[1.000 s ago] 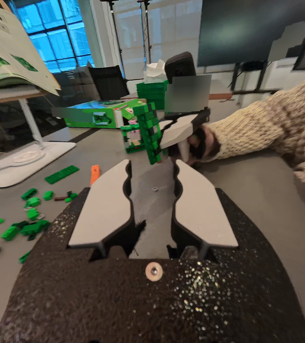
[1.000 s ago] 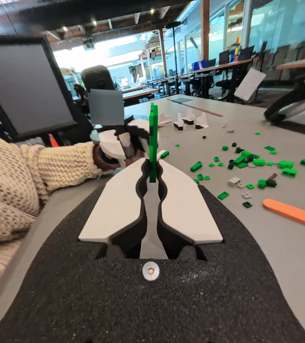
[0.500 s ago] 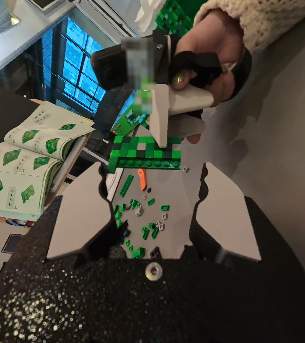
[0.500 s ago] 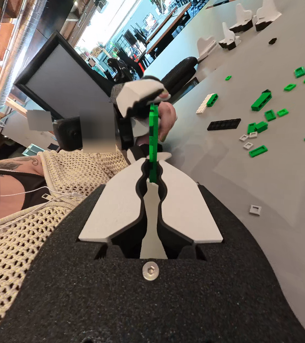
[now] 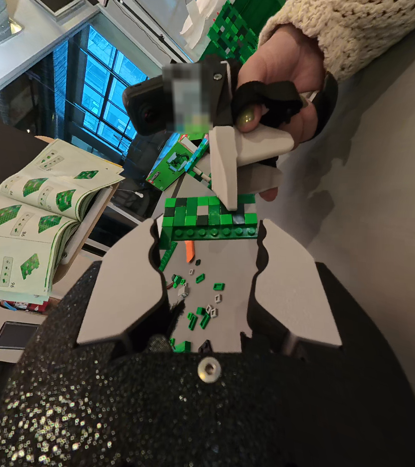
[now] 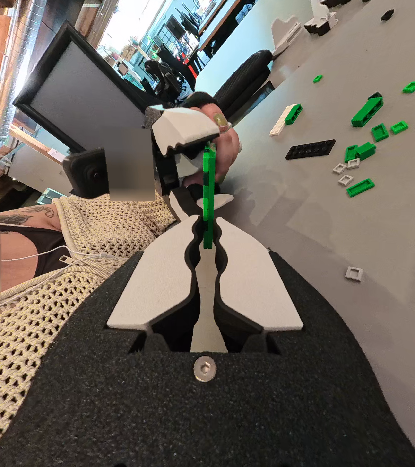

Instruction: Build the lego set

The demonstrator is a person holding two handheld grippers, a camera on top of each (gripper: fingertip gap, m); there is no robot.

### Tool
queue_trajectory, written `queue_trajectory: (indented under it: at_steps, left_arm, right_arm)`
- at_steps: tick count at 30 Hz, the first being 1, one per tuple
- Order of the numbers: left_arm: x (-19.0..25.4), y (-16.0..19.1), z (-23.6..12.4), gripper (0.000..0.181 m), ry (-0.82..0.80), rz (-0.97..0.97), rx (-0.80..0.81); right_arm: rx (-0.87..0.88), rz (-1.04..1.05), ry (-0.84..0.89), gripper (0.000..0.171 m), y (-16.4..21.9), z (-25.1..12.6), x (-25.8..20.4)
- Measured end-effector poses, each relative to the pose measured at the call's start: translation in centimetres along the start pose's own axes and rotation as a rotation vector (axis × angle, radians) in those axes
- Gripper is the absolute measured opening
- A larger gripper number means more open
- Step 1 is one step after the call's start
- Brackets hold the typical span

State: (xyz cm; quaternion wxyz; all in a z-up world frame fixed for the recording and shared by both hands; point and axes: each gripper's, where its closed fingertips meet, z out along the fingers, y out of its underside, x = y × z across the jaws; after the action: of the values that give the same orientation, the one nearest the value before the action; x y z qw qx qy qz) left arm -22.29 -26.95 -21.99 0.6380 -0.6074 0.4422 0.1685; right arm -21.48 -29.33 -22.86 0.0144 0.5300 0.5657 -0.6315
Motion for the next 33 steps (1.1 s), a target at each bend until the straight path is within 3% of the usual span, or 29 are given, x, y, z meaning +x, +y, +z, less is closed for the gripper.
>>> queue_trajectory:
  at_steps: [20, 26, 33]
  left_arm:
    - [-1.0, 0.2, -0.4, 0.071, -0.026, -0.059, 0.007]
    - [-0.5, -0.5, -0.1, 0.094, -0.021, -0.027, 0.013]
    - [0.7, 0.1, 0.5, 0.076, 0.017, 0.025, -0.033]
  right_arm:
    - [0.078, 0.028, -0.052, 0.006, -0.9, -0.4, -0.1]
    - [0.023, 0.029, -0.04, 0.006, 0.0, 0.1, 0.0]
    - [-0.021, -0.009, -0.013, 0.006, 0.6, 0.6, -0.1]
